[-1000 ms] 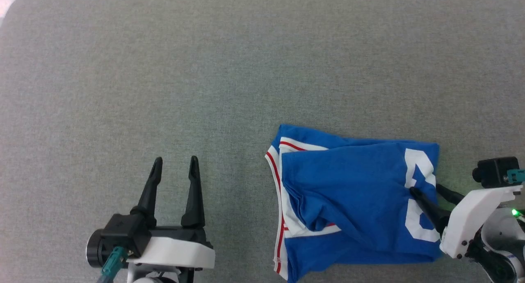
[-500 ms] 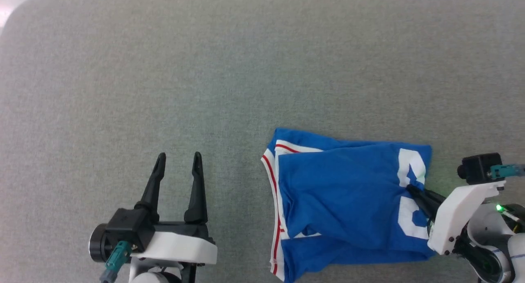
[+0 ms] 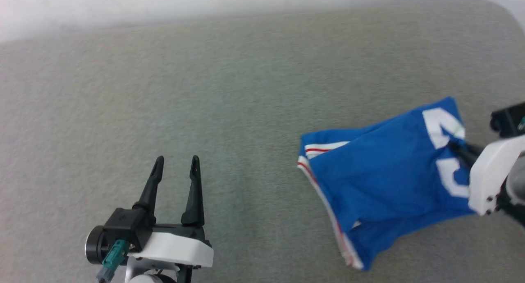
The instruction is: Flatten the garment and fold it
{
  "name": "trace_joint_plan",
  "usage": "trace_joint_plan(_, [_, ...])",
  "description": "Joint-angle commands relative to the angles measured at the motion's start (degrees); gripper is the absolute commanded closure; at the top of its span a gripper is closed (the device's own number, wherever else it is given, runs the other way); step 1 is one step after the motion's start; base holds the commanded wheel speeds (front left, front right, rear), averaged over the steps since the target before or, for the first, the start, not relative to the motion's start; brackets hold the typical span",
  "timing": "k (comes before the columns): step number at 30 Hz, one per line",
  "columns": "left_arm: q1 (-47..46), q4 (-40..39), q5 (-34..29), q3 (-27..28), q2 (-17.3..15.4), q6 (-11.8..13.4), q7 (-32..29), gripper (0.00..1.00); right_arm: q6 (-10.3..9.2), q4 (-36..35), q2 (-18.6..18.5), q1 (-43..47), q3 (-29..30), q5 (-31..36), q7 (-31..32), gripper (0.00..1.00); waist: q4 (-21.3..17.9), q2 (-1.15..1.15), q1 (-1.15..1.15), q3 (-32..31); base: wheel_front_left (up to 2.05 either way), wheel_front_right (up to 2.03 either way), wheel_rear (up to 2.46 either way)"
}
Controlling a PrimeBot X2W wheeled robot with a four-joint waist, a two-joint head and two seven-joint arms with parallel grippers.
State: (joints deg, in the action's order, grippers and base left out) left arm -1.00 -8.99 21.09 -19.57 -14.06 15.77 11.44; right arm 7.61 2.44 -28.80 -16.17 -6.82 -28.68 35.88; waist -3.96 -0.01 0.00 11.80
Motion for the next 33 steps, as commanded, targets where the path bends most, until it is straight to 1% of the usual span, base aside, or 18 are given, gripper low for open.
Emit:
trace_joint_plan(1, [0.3, -0.3, -0.1, 0.0, -0.3, 0.4, -0.2, 0.0, -0.12, -0.1, -0.5, -1.2, -0.2, 0.6, 0.2, 1.0, -3.0, 0.01, 0.0, -1.4, 0.0, 0.0, 0.0])
trace_joint_plan(6, [0.3, -0.8, -0.3, -0.2, -0.6, 0.7, -0.8, 0.0, -0.12, 1.1, -5.4, -5.9, -3.2, 1.3, 0.5, 1.0, -6.0, 0.01, 0.0, -1.2, 0.0, 0.0, 0.0])
trace_joint_plan(9, [0.0, -1.1, -0.6, -0.4, -0.9, 0.8, -1.3, 0.0, -0.12, 2.1, -7.7, -8.6, -4.9, 1.6, -0.1, 1.0, -7.6, 0.01, 0.0, -0.4, 0.0, 0.0, 0.0])
trace_joint_plan(15, [-1.6, -2.1, -1.6, -0.6, -1.5, 1.2, -2.2, 0.0, -0.12, 4.6, -12.1, -14.0, -8.6, 2.6, -2.9, 1.0, -10.1, 0.01, 0.0, 2.7, 0.0, 0.0, 0.0])
trace_joint_plan(18, [-2.8, -2.9, -2.5, -0.7, -1.8, 1.6, -2.5, 0.0, -0.12, 6.6, -13.5, -16.5, -9.9, 2.5, -5.0, 1.0, -11.0, 0.01, 0.0, 5.0, 0.0, 0.0, 0.0])
trace_joint_plan(23, [-5.8, -4.7, -5.1, -1.0, -2.9, 1.6, -1.9, 0.0, -0.12, 11.8, -15.6, -19.9, -10.5, 2.8, -9.6, 1.0, -11.0, 0.01, 0.0, 9.4, 0.0, 0.0, 0.0])
trace_joint_plan(29, [-9.8, -7.2, -8.9, -2.0, -4.1, 1.2, -0.3, 0.0, -0.12, 19.7, -17.8, -23.1, -7.8, 4.9, -15.1, 1.0, -9.7, 0.01, 0.0, 15.0, 0.0, 0.0, 0.0])
trace_joint_plan(33, [-11.5, -8.5, -9.7, -1.4, -3.7, 2.4, -0.3, 0.0, -0.12, 24.9, -18.0, -24.7, -6.2, 6.1, -18.1, 1.0, -8.7, 0.01, 0.0, 18.0, 0.0, 0.0, 0.0])
